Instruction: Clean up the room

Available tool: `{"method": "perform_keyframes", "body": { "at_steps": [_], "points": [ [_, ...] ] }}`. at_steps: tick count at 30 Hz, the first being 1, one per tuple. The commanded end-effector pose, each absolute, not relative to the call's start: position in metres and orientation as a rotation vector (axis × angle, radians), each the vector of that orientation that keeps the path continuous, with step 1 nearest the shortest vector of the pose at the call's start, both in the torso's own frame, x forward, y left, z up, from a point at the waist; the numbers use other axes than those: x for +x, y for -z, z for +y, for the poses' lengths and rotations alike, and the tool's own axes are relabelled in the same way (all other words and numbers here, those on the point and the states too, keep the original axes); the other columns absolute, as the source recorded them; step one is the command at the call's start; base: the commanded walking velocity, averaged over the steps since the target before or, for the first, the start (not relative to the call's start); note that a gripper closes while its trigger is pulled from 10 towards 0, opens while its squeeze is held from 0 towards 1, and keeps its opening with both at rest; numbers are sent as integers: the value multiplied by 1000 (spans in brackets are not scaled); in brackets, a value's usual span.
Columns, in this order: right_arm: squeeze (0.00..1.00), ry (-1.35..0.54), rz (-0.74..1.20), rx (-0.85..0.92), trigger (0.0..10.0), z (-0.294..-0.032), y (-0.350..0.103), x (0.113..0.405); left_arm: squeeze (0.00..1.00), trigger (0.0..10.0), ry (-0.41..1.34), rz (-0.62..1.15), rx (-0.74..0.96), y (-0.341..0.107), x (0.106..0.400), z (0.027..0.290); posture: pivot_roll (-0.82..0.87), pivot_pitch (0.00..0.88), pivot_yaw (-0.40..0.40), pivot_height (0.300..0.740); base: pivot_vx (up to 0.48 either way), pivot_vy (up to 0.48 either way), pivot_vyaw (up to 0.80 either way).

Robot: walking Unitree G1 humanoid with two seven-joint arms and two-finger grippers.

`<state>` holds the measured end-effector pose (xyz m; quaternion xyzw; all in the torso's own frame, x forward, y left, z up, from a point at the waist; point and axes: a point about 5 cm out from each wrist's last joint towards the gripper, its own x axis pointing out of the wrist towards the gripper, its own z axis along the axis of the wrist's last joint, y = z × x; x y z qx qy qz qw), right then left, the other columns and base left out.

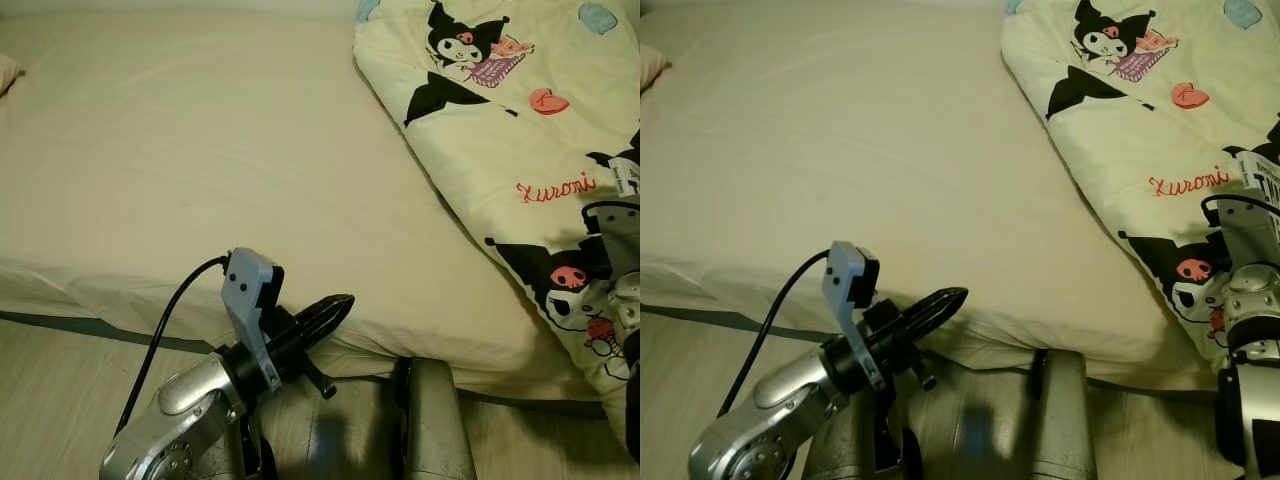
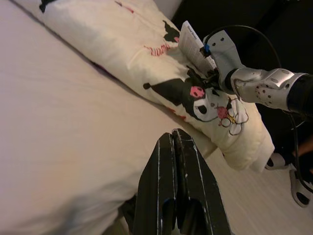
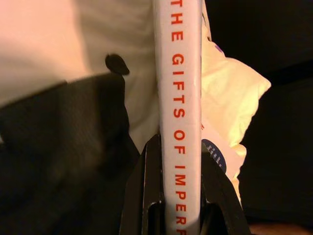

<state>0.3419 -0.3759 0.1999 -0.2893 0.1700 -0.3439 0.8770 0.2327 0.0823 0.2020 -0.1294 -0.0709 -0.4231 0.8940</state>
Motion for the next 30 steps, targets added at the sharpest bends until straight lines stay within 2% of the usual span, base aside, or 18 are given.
{"method": "perform_keyframes", "body": {
  "at_steps": [1, 2, 4, 6, 7, 9, 11, 12, 15, 16, 18, 19, 20, 21, 23, 26, 28, 30],
  "points": [
    [0, 694, 308, -587, 3765, -369, -209, 349, 0, 10000, 874, -135, -265, -198, 234, 85, 50, 338, 48, 557, 0, 0, 0],
    [0, 676, 280, -577, 4510, -363, -216, 355, 0, 10000, 868, -145, -266, -199, 236, 86, 44, 326, 44, 557, 0, 0, 0],
    [0, 626, 222, -548, 8118, -347, -231, 369, 0, 10000, 850, -164, -270, -202, 241, 90, 26, 293, 33, 557, 0, 0, 0],
    [0, 611, 207, -542, 8118, -342, -235, 372, 0, 10000, 845, -167, -272, -202, 243, 91, 22, 284, 31, 557, 0, 0, 0],
    [0, 582, 176, -523, 10000, -332, -243, 379, 0, 10000, 821, -177, -281, -202, 247, 94, 12, 262, 26, 557, 0, 0, 0],
    [0, 563, 156, -511, 10000, -326, -248, 383, 0, 10000, 804, -183, -287, -203, 249, 96, 12, 262, 26, 557, 0, 0, 0],
    [0, 432, 40, -492, 10000, -286, -270, 402, 0, 10000, 681, -197, -273, -201, 262, 114, -23, 195, 11, 557, 0, 0, 0],
    [0, 432, 40, -492, 10000, -286, -270, 402, 0, 10000, 681, -197, -273, -201, 262, 114, -23, 195, 11, 557, 0, 0, 0],
    [0, 83, -114, -459, 10000, -206, -275, 416, 0, 10000, 320, -150, -157, -188, 287, 156, -42, 164, 2, 557, 0, 0, 0],
    [0, 83, -114, -459, 10000, -206, -275, 416, 0, 10000, 320, -150, -157, -188, 287, 156, -42, 164, 2, 557, 0, 0, 0],
    [0, -177, -130, -385, 10000, -154, -248, 406, 0, 10000, 78, -138, -139, -183, 297, 185, -61, 149, -11, 557, 0, 0, 0],
    [0, -177, -130, -385, 10000, -154, -248, 406, 0, 10000, 78, -138, -139, -183, 297, 185, -61, 149, -11, 557, 0, 0, 0],
    [0, -294, -131, -400, 10000, -127, -230, 394, 0, 10000, -15, -145, -118, -183, 298, 197, -57, 142, -13, 557, 0, 0, 0],
    [0, -294, -131, -400, 10000, -127, -230, 394, 0, 10000, -15, -145, -118, -183, 298, 197, -57, 142, -13, 557, 0, 0, 0],
    [0, -460, -143, -492, 10000, -85, -195, 365, 0, 10000, -105, -121, -35, -178, 297, 207, -54, 125, -21, 557, 0, 0, 0],
    [0, -521, -169, -590, 10000, -70, -173, 348, 0, 10000, -146, -87, 12, -170, 293, 210, -57, 118, -21, 557, 0, 0, 0],
    [0, -515, -151, -568, 10000, -71, -163, 345, 0, 10000, -170, -83, 20, -166, 289, 213, -57, 115, -22, 557, 0, 0, 0],
    [0, -414, -90, -485, 10000, -89, -143, 344, 0, 10000, -204, -81, 44, -159, 284, 213, -47, 113, -25, 557, 0, 0, 0]
  ]
}}
